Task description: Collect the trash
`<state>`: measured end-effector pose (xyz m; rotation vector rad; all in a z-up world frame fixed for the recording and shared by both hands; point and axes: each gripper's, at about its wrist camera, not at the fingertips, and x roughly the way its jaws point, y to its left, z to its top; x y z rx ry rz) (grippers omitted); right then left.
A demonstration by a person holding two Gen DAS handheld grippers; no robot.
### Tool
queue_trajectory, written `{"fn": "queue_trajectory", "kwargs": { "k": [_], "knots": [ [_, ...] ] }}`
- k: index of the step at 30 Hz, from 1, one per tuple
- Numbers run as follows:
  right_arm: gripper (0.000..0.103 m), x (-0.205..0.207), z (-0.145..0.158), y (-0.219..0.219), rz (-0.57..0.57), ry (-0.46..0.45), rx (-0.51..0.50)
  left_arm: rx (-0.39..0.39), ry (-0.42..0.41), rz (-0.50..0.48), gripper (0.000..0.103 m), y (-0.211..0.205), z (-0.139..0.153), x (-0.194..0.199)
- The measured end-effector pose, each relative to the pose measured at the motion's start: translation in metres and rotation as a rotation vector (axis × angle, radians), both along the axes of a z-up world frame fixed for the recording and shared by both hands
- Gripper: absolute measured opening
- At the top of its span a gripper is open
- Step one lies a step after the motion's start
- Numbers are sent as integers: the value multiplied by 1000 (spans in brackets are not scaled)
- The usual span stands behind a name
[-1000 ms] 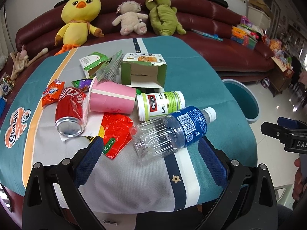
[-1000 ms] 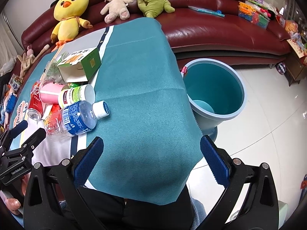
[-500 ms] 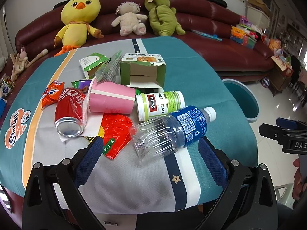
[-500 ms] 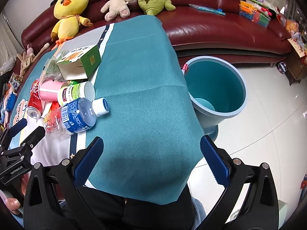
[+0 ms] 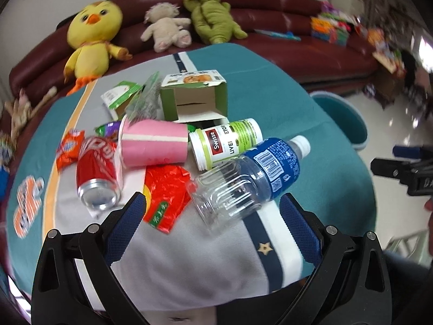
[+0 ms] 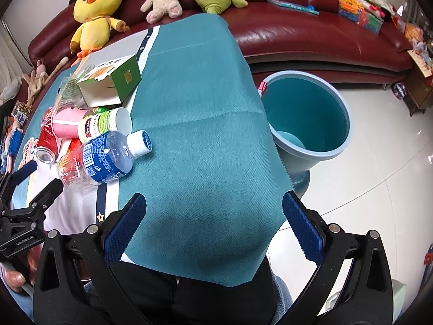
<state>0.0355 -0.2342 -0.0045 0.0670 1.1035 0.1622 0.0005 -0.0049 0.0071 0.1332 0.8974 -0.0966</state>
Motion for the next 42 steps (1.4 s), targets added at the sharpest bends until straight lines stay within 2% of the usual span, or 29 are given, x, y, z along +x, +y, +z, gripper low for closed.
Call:
{"fn": "queue_trajectory", "kwargs": {
  "k": [6,10,13,17,19,21,23,25,28,32,33,35,38,42],
  "knots": [
    [97,8,-2,-2,6,20,7,11,20,-101,99,-6,-4,22],
    [97,16,-2,-10,-16,23,6,24,46,-201,99,-14,-9,38],
    [97,21,-6,-15,-34,38,17,44,87,-282,99,-23,-21,45],
    [97,25,-14,-20,-43,62,32,47,122,-315,99,-30,-37,46],
    [97,27,-19,-21,-45,75,39,32,108,-318,93,-32,-41,40],
    [97,30,-24,-21,-47,89,45,17,122,-325,83,-34,-44,37],
    [97,32,-29,-22,-50,103,51,-9,161,-344,78,-35,-48,37],
    [97,34,-33,-23,-52,114,57,0,189,-367,78,-41,-53,37],
    [97,35,-37,-23,-51,127,65,45,207,-346,78,-50,-62,48],
    [97,36,-41,-23,-46,136,67,29,248,-295,78,-51,-70,63],
    [97,36,-42,-23,-44,137,68,15,250,-284,77,-52,-73,66],
    [97,37,-42,-23,-38,137,72,-4,254,-274,66,-50,-75,67],
    [97,39,-42,-22,-22,132,87,-32,228,-251,65,-47,-70,62],
    [97,44,-36,-22,-14,128,117,-118,168,-226,65,-39,-45,54]
  ]
}}
